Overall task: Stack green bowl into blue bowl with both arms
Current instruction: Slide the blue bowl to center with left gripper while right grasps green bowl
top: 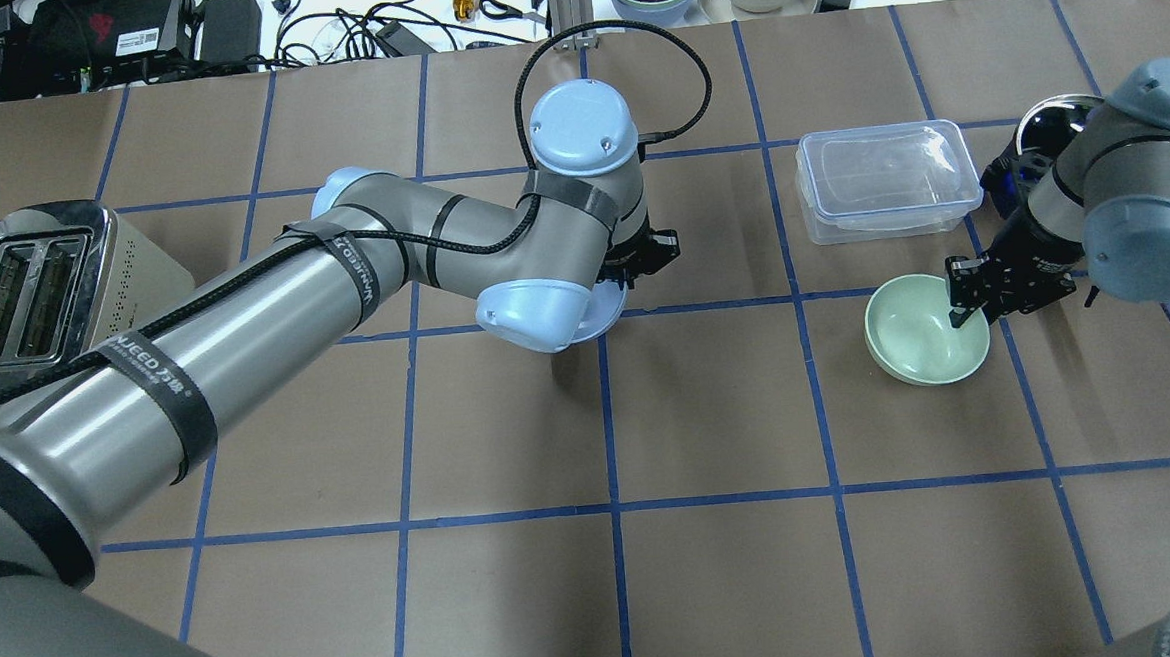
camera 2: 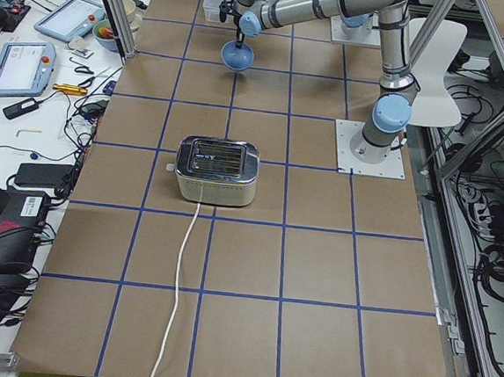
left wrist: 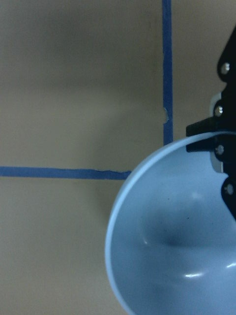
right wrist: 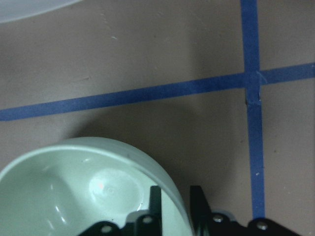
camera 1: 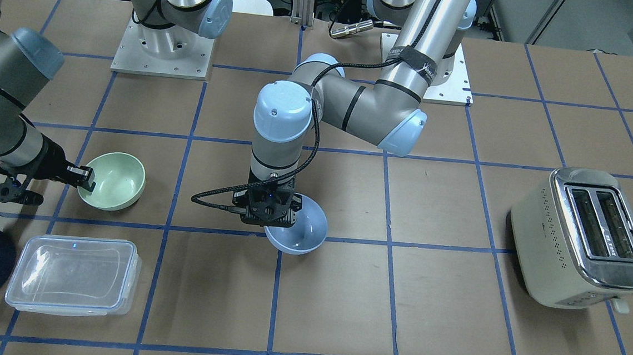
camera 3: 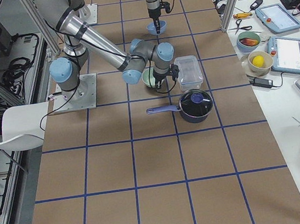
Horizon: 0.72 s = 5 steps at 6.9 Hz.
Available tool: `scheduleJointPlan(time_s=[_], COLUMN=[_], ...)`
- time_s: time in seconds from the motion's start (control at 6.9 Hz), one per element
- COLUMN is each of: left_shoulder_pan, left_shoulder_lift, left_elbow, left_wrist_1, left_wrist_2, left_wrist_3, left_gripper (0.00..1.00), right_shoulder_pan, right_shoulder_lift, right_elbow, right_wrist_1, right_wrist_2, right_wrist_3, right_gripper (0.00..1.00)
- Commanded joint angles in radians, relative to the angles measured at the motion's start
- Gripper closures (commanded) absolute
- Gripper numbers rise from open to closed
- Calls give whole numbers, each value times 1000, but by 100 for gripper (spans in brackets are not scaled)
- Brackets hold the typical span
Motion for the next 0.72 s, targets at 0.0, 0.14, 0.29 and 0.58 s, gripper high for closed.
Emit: scheduleJointPlan(time_s=[0.0, 0.14, 0.29, 0.58], left_shoulder_pan=[-11, -8, 30, 211], left_shoulder_lift=[-28, 12, 58, 221], left_elbow=[22, 24, 48, 80], left_wrist_1=[7, 6, 1, -282], left_wrist_2=[0, 5, 8, 4], left_wrist_3=[-28, -9, -9, 277], left_gripper=[39, 0, 0, 0], right_shoulder_pan=[-10, -11, -11, 8], right_shoulder_lift=[-8, -19, -36, -41], right_elbow=[-29, -70, -146, -319], right_wrist_1=[18, 82, 192, 398], right_wrist_2=[-1, 5, 10, 52], right_wrist_3=[-8, -6, -8, -12], right_gripper=[100, 100, 100, 100])
